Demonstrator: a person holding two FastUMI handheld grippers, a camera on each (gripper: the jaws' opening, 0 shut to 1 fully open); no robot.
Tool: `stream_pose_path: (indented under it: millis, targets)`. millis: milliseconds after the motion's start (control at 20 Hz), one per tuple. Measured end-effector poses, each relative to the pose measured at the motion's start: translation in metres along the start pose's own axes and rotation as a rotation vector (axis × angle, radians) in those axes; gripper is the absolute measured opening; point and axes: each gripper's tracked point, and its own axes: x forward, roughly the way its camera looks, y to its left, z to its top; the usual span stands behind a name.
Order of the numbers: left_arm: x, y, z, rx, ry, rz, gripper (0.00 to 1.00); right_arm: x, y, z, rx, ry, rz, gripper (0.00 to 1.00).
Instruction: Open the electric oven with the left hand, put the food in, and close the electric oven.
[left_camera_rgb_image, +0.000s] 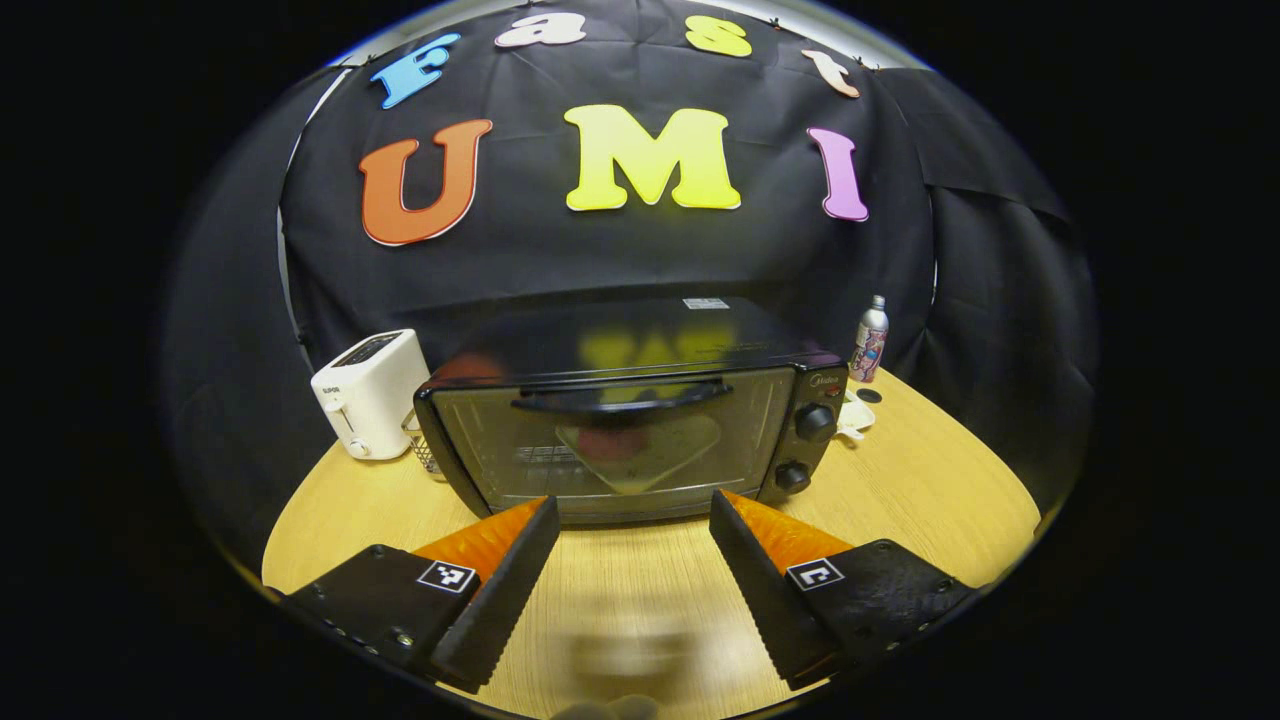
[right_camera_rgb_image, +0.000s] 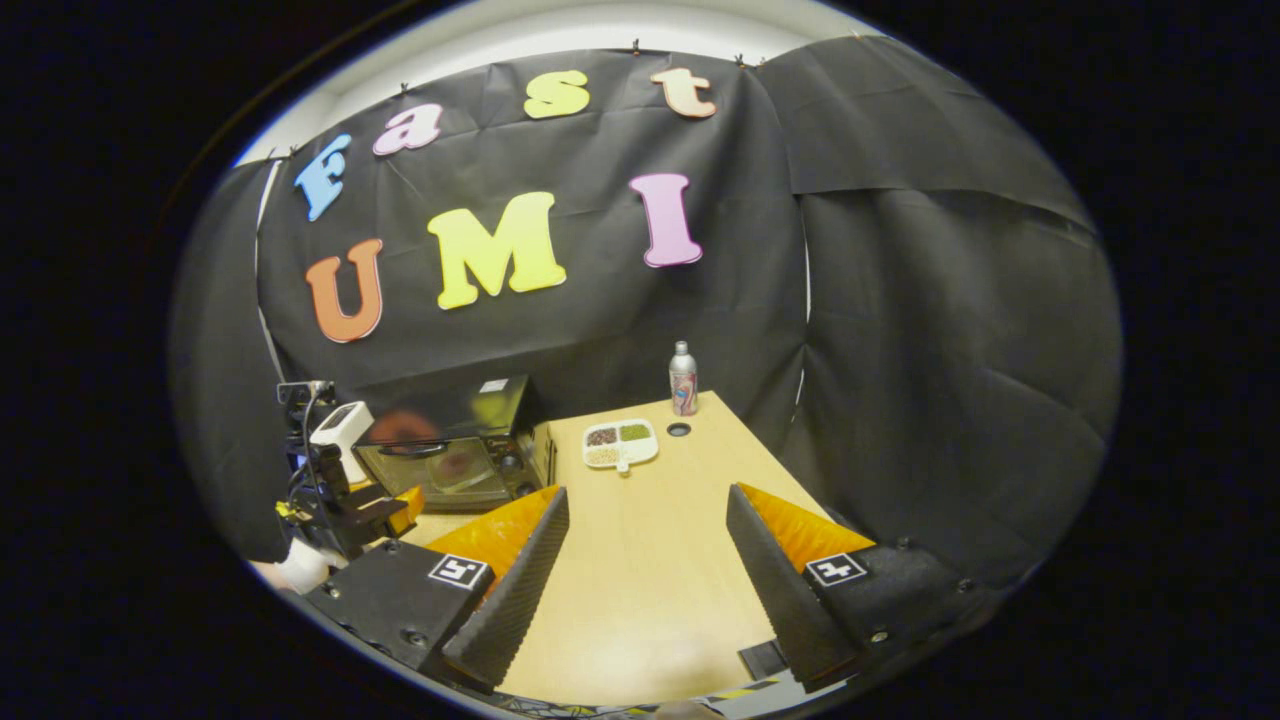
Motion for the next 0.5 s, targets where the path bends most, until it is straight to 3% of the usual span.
stream_pose_path:
  millis: [100, 150, 500]
  targets:
    - [-0.012, 0.001, 0.000, -0.004, -0.003, 0.001, 0.97, -0.002, 0.004, 0.000, -0.006, -0.004, 0.008, 1.00]
    - [-0.021, 0.001, 0.004, -0.010, -0.017, -0.003, 0.97, -0.004, 0.006, 0.000, -0.009, -0.008, 0.011, 0.96]
    - [-0.113, 0.003, 0.045, -0.006, -0.136, -0.032, 0.97, -0.027, 0.025, 0.019, -0.042, -0.065, 0.043, 0.96]
